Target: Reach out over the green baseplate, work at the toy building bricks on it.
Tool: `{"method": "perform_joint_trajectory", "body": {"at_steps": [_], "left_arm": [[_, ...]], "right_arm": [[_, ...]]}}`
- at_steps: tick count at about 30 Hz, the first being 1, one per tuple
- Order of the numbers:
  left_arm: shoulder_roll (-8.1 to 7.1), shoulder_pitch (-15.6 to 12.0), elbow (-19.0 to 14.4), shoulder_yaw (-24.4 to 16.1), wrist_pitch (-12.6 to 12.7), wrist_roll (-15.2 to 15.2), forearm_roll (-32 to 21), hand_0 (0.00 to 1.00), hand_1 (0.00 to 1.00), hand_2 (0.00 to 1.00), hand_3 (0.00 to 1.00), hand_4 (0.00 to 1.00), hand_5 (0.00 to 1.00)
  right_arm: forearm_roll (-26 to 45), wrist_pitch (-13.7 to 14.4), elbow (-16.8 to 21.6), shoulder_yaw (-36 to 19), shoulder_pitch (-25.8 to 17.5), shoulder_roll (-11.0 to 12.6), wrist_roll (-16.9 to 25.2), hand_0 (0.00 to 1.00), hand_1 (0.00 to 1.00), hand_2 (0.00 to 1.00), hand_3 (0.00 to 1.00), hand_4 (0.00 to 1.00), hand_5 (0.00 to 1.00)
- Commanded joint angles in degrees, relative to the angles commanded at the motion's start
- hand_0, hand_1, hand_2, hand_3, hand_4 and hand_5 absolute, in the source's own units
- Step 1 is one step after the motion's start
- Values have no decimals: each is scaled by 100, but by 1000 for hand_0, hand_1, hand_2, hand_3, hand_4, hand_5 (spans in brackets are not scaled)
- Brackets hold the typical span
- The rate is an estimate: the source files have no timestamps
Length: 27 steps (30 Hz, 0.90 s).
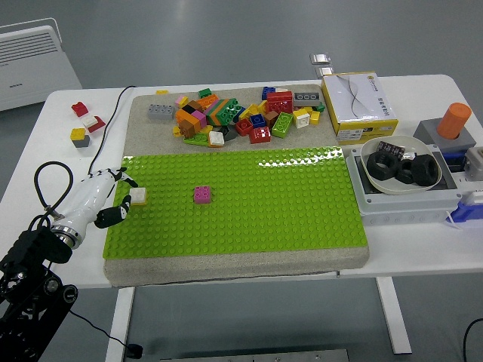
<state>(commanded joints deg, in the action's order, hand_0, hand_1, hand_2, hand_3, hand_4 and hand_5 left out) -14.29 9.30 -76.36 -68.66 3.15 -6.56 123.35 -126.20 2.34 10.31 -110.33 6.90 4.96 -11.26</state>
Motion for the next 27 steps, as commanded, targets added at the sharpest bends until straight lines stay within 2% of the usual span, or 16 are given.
{"method": "perform_joint_trajectory", "body": {"at_steps": [1,2,7,8,16,27], "left_arm": [[-5,-3,-44,-12,-77,-47,-20,982,961,957,659,532,46],[-8,-2,-72,-21,-126,-72,-53,992,973,994,770,613,76],[-51,123,-80,-6,-359,-171,-206,992,973,994,770,613,76],[-63,165,-42,20,-379,-179,-216,993,975,998,796,654,86],[-180,612,420,373,-563,-231,-371,995,980,998,775,631,66],[-200,819,655,520,-658,-241,-571,997,982,998,725,639,99]], "right_arm": [[-10,-1,0,-11,1,6,2,669,667,742,753,769,994],[-17,-3,0,-20,2,10,4,668,667,737,754,768,989],[-70,-11,0,-67,9,31,10,668,667,737,754,768,989],[-78,-12,0,-72,12,34,11,669,666,737,754,767,992],[-190,-30,0,-161,55,62,18,669,667,735,754,762,996],[-327,-49,0,-297,78,90,28,667,665,732,752,760,995]]}}
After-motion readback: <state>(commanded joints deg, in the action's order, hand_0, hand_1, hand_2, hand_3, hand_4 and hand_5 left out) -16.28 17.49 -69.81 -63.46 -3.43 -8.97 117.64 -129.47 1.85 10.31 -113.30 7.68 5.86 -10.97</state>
